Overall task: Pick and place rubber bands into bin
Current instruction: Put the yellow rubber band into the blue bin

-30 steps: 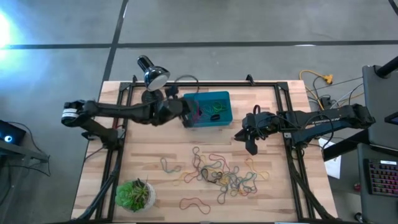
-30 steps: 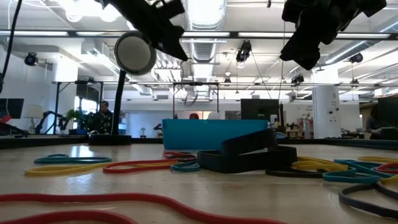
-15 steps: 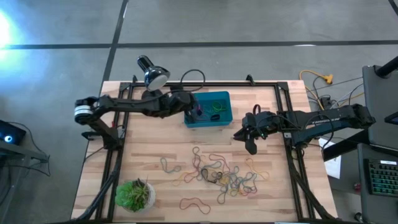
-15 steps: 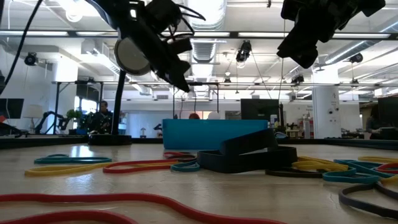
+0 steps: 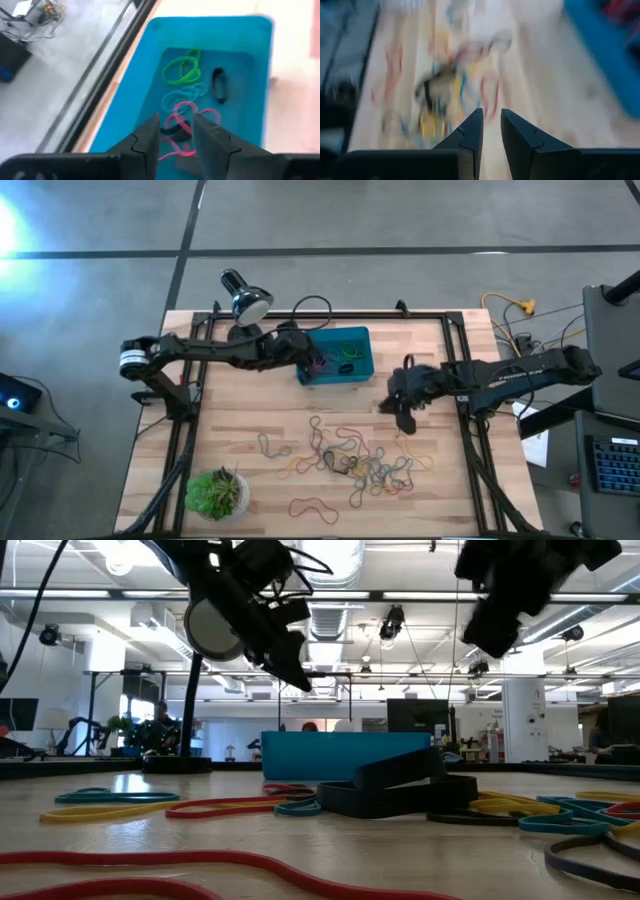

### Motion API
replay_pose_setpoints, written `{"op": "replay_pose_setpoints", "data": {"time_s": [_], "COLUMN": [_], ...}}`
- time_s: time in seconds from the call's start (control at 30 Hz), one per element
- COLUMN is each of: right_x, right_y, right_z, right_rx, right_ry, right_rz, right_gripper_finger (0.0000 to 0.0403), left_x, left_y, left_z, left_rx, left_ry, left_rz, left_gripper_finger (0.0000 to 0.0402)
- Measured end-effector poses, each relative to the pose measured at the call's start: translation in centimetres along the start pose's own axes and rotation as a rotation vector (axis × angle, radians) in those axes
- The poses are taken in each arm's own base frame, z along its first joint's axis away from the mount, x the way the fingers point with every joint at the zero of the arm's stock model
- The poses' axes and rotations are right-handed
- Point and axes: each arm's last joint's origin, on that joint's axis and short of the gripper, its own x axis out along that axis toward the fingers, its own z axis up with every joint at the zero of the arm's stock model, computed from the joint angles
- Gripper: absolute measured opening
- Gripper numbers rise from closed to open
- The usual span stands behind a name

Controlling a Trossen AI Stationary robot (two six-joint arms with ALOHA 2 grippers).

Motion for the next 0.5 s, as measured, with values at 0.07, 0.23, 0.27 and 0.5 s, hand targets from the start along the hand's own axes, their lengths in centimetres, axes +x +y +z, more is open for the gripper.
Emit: {"op": "replay_pose_setpoints", "data": {"time_s": [0.07, 0.23, 0.27, 0.5], "right_x": [0.6, 1.5, 1.6, 3.1], "right_y": [0.3, 1.1, 1.3, 1.4], "right_z": [-1.2, -4.6, -5.1, -6.5], "right_rx": [-0.016, -0.055, -0.054, -0.053], "right_ry": [0.118, 0.374, 0.403, 0.373], "right_rz": [0.004, -0.023, -0.025, -0.102], "right_gripper_finger": [0.0059, 0.0059, 0.0059, 0.006], "left_x": [-0.7, -2.5, -2.8, -4.4], "left_y": [-0.2, -0.9, -1.0, -1.1], "left_z": [0.0, 0.5, 0.6, 1.2], "left_rx": [-0.018, -0.006, -0.004, -0.068], "left_ry": [0.012, -0.015, -0.024, -0.082], "left_rz": [-0.018, -0.071, -0.077, -0.093], "left_gripper_finger": [0.01, 0.0101, 0.0101, 0.0101]}}
